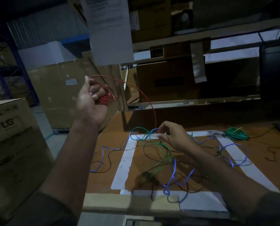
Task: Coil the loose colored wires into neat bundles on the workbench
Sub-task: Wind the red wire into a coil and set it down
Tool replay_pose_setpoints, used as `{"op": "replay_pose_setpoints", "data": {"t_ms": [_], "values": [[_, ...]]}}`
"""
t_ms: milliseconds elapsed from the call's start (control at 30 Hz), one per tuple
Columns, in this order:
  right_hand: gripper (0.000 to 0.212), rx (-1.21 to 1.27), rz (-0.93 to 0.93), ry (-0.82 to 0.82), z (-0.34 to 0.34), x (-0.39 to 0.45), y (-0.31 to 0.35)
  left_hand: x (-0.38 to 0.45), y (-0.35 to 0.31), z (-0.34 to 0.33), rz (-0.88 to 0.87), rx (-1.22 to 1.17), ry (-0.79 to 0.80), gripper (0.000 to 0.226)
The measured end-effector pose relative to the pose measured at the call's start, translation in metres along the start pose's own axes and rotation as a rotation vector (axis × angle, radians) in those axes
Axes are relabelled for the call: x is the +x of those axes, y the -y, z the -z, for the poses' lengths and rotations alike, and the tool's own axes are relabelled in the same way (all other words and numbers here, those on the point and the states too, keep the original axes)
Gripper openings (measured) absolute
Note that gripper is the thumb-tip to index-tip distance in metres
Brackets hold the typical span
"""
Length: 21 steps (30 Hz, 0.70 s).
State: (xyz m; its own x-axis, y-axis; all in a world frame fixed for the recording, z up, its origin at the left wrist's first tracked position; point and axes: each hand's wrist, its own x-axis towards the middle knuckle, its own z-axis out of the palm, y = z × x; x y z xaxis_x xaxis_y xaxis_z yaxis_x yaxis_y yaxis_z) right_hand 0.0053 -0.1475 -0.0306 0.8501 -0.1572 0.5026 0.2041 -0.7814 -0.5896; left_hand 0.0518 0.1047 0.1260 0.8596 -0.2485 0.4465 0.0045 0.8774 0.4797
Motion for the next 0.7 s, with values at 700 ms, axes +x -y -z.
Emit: {"op": "replay_pose_setpoints", "data": {"t_ms": [700], "values": [[0.028, 0.688, -0.185, -0.067, 0.024, 0.018, 0.050, -0.031, 0.083, 0.041, 0.091, 0.679, -0.146, 0.030]]}}
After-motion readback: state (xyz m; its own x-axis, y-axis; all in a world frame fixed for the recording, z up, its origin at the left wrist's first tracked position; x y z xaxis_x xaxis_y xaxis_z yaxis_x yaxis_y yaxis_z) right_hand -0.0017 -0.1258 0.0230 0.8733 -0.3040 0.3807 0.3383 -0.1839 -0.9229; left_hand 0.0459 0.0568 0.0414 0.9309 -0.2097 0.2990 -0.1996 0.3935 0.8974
